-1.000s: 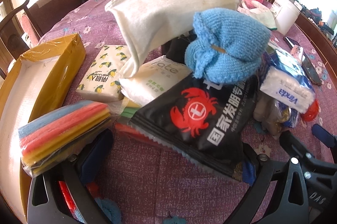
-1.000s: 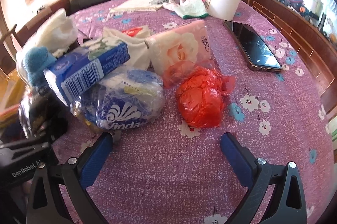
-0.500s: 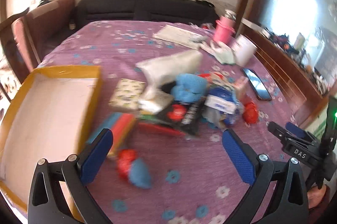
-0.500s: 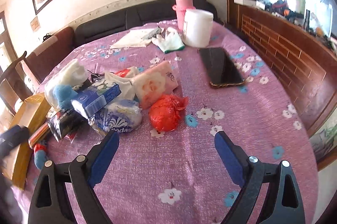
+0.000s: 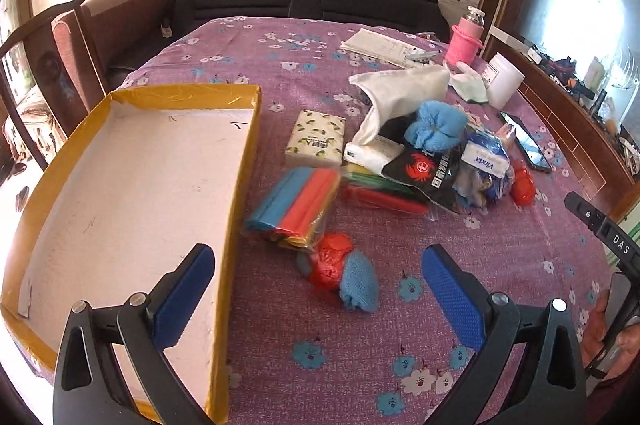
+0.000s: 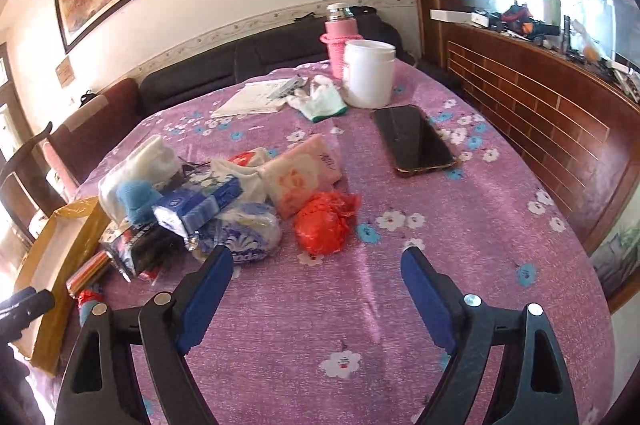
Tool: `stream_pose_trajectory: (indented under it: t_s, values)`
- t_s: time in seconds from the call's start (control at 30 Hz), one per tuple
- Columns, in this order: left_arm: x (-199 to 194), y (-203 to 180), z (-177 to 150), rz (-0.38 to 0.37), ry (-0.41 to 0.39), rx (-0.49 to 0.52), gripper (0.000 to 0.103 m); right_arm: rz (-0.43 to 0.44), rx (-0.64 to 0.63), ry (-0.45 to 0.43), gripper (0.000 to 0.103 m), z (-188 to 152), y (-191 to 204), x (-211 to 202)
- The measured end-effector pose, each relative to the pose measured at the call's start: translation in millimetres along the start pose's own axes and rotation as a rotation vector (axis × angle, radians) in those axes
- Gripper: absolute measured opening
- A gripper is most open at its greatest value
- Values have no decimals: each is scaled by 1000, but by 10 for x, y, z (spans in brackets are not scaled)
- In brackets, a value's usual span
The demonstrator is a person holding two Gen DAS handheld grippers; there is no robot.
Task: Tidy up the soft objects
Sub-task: 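Grasp the red bag with blue cloth with left tool while right tool grasps a red plastic bag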
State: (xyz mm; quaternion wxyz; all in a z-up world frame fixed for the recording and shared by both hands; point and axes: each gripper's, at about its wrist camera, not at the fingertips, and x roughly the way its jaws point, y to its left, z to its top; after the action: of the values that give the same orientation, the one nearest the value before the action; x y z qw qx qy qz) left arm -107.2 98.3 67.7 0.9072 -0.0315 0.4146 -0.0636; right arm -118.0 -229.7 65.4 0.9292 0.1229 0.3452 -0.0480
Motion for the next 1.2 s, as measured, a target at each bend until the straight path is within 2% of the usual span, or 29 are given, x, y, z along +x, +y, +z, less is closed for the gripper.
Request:
stream_pose_trajectory:
  t_s: [0.17,0.47,0.57,0.73,0.83,0.93,1.07,1.17,1.2]
  values:
    - [85,-46,-46,12,33,14,103,-55,-10,0,89,-31,-89,23]
    - [358,-126,-7,2,78,20,103,-11,-36,55,89,-126,-35,101]
    - [453,-184,13,19,90,24,103,-18,-43,59,89,-125,-37,99]
    - [614,-277,-17,77,113,65,103,-38,-40,72,89,-7,-188,109]
    - [655,-310,-54,116,99,91,103,-57,-57,102,89,80,-287,177]
    - [665,-321,-70,89,105,105,103,-64,-79,136,89,155,-325,285]
    - [658,-333,-121,69,108,109,102,-21,-106,198,77,249,-247,492]
    - [624,-347,-152,70,100,118,88,-20,-100,225,74,334,-174,683]
    - [618,-339,-155,71,99,119,78,-13,-94,235,71,362,-153,750]
